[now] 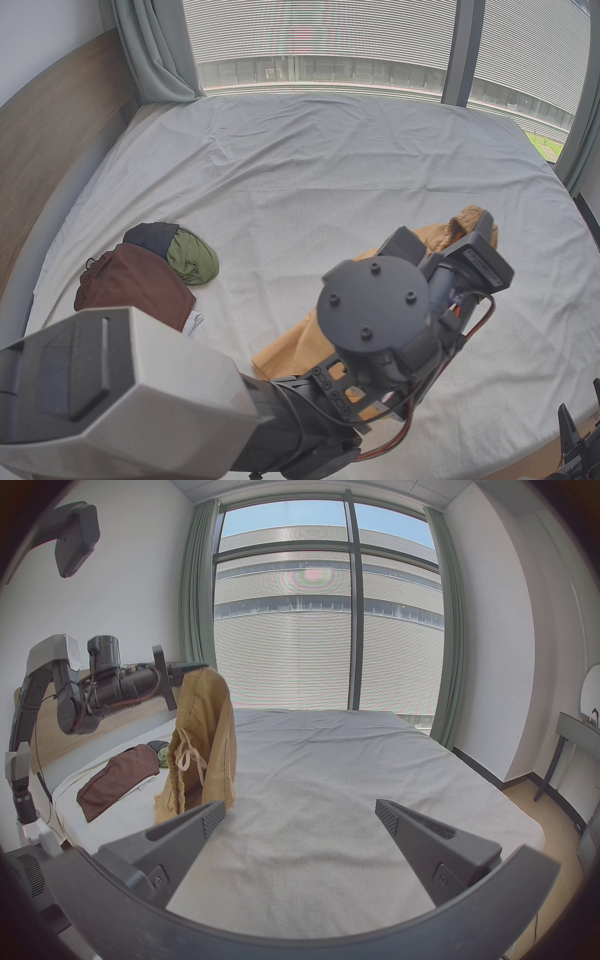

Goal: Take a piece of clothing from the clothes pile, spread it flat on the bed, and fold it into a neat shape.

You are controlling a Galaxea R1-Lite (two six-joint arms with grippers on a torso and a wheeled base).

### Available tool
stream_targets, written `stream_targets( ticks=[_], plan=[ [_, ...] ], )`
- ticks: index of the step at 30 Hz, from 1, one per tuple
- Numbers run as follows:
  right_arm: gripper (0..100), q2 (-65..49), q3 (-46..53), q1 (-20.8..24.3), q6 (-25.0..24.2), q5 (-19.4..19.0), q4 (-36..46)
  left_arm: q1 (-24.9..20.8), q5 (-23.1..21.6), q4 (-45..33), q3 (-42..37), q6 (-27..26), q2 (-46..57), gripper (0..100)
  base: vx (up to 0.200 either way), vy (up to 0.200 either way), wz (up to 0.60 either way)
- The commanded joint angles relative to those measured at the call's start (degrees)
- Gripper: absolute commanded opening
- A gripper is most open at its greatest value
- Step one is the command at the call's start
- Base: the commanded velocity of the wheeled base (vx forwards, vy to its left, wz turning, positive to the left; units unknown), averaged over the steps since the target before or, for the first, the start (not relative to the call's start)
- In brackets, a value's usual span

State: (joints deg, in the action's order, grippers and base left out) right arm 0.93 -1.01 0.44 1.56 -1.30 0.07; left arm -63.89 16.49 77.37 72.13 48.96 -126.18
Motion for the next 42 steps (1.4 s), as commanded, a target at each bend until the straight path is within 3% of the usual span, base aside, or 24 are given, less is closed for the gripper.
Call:
stream_targets(
  ticks=[1, 9, 22, 29, 32, 42],
  plan=[
    [100, -0.7, 0.9, 0.0, 0.0, 0.0, 0.0, -2.5, 0.0, -1.8, 3.2, 0.3, 2.7, 0, 0.000, 0.000, 0.00],
    [100, -0.7, 1.0, 0.0, 0.1, 0.0, 0.0, -4.5, 0.1, -8.3, 9.3, 2.1, 9.5, 0, 0.000, 0.000, 0.00],
    [100, -0.7, 0.9, 0.0, 0.1, 0.0, 0.0, -1.5, 0.1, -11.1, 7.2, 5.4, 16.1, 0, 0.000, 0.000, 0.00],
    [100, -0.7, 0.9, 0.0, 0.1, 0.0, 0.0, 3.2, -0.8, -10.0, -6.3, 7.1, 15.6, 0, 0.000, 0.000, 0.00],
    [100, -0.7, 0.9, 0.0, 0.1, 0.0, 0.0, 6.3, -1.6, -5.0, -13.3, 7.1, 13.9, 0, 0.000, 0.000, 0.00],
    [100, -0.7, 0.9, 0.0, 0.1, 0.0, 0.0, 10.5, -2.1, 6.2, -23.9, 5.2, 10.8, 0, 0.000, 0.000, 0.00]
  ],
)
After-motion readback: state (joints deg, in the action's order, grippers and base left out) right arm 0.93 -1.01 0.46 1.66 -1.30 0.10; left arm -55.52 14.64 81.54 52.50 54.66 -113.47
